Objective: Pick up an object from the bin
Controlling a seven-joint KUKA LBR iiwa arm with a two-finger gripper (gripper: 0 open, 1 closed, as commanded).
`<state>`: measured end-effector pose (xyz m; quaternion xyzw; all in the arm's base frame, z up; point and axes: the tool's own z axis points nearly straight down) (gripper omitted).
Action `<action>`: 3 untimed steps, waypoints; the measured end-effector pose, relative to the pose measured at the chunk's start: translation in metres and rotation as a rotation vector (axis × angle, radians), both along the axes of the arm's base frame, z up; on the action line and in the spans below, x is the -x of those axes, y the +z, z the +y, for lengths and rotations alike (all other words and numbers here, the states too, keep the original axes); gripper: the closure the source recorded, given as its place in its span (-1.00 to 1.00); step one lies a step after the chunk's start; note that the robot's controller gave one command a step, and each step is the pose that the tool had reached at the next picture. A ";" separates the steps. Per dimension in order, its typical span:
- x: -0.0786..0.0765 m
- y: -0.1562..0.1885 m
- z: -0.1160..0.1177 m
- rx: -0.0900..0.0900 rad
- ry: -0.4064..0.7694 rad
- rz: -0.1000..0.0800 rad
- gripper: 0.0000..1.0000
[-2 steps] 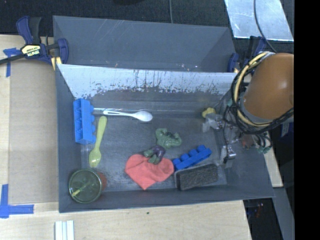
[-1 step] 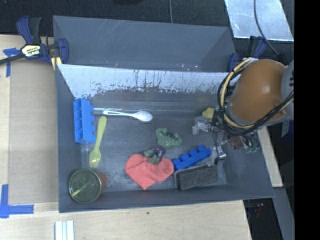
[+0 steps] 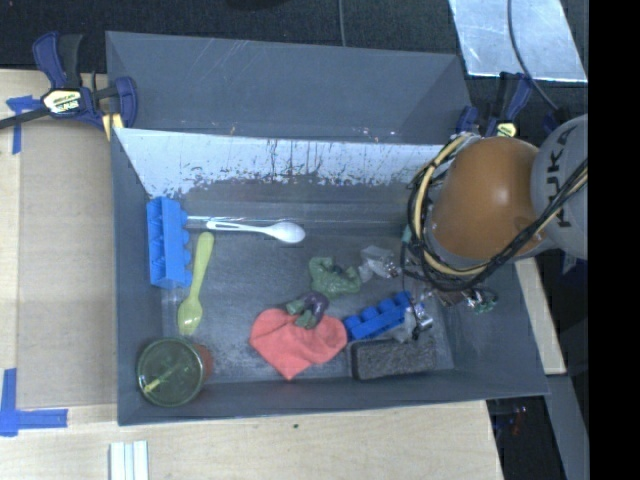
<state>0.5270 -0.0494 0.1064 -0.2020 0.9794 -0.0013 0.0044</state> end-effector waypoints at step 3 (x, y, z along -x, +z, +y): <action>-0.001 -0.019 0.033 0.004 -0.001 -0.015 1.00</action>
Offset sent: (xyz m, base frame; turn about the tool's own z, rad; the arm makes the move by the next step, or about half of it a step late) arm 0.0090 0.0107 -0.0222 -0.0508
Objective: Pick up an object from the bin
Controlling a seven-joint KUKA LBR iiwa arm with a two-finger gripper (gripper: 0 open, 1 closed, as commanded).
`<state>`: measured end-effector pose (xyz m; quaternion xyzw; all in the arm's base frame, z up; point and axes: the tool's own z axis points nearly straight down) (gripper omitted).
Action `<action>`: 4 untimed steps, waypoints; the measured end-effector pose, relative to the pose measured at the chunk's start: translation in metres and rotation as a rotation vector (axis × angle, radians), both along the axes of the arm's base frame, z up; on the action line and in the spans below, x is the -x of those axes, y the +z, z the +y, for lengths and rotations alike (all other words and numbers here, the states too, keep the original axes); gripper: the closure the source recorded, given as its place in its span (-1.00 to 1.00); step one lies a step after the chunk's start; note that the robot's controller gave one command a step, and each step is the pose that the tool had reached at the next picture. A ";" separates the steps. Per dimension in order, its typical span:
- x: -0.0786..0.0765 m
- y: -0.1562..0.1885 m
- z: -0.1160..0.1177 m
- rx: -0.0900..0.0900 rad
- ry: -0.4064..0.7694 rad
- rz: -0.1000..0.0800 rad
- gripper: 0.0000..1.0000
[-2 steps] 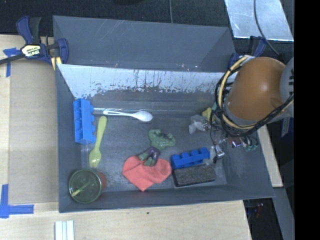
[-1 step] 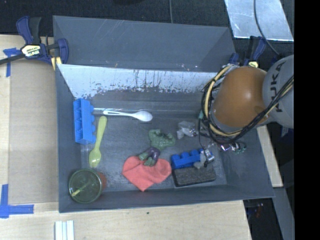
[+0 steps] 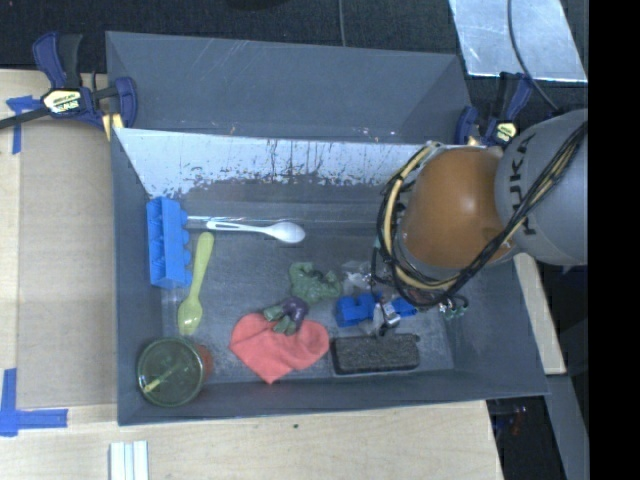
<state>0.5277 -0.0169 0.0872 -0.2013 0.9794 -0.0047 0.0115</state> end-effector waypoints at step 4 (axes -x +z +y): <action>0.000 0.000 0.000 0.000 0.002 -0.001 1.00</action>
Offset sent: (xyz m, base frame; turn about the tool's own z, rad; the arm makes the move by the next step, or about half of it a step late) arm 0.0000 0.0000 0.0000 0.0000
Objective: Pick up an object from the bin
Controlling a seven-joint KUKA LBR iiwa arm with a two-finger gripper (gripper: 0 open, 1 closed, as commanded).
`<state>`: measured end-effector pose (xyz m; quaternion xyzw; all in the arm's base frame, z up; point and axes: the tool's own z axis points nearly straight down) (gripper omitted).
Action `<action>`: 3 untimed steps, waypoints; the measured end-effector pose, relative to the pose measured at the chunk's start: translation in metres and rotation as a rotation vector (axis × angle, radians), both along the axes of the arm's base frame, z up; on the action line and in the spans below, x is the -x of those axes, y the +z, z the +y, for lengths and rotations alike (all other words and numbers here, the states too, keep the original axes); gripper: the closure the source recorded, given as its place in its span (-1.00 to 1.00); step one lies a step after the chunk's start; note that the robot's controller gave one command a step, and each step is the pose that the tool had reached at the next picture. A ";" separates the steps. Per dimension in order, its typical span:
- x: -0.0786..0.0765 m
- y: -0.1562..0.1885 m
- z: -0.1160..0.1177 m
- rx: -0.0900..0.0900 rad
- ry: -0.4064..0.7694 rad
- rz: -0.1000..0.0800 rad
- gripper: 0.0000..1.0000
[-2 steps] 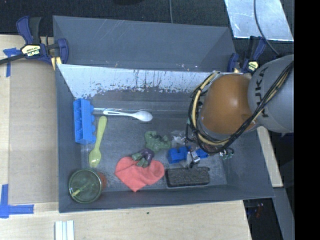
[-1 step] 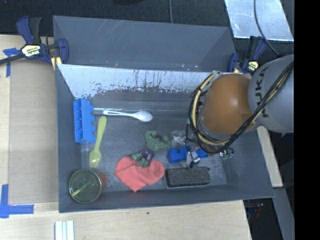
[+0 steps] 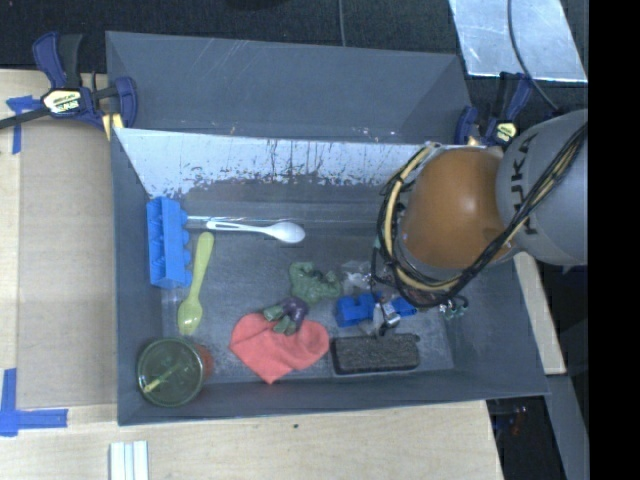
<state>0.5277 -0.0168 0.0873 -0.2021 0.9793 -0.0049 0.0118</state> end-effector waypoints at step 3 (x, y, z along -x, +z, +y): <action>0.000 0.000 0.000 0.000 0.001 0.000 1.00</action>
Offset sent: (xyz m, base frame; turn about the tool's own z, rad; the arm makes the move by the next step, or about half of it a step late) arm 0.0000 0.0000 0.0000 0.0000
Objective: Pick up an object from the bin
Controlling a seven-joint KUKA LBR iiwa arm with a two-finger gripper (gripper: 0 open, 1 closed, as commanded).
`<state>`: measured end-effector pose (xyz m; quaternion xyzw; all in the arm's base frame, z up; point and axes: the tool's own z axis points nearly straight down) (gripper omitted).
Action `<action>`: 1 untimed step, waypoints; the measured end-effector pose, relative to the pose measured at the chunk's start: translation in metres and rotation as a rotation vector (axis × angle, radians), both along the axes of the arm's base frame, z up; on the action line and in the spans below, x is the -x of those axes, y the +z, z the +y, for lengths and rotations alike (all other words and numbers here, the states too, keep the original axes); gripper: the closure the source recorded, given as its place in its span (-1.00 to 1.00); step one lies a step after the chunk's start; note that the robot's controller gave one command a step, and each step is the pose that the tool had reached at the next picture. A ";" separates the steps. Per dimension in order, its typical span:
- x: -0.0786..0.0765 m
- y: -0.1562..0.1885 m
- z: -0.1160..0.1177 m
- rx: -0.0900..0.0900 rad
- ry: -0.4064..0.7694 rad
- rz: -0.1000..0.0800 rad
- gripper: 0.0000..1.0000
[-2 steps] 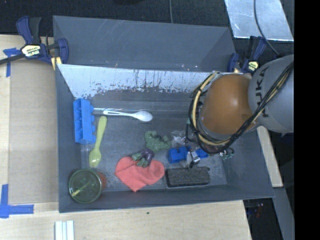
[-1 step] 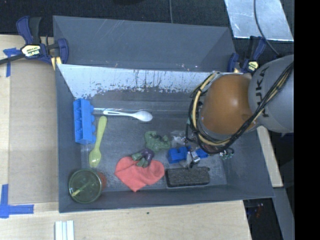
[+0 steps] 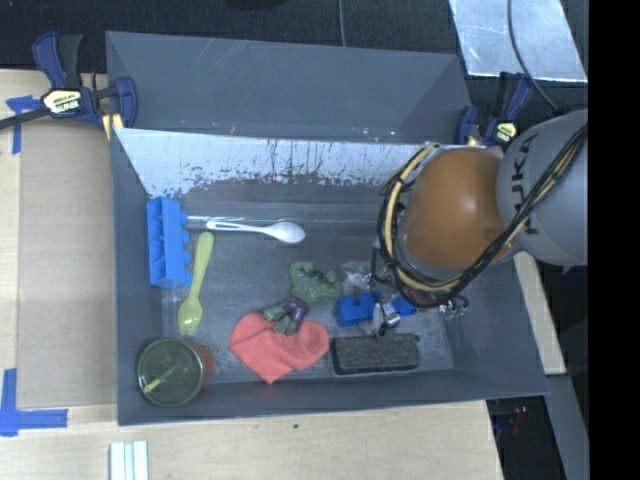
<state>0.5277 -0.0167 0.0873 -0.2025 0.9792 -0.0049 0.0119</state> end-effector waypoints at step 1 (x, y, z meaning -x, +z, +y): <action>0.000 0.000 0.000 0.000 0.000 0.000 1.00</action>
Offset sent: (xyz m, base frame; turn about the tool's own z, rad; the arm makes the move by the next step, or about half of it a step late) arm 0.0016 0.0071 0.1327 0.0452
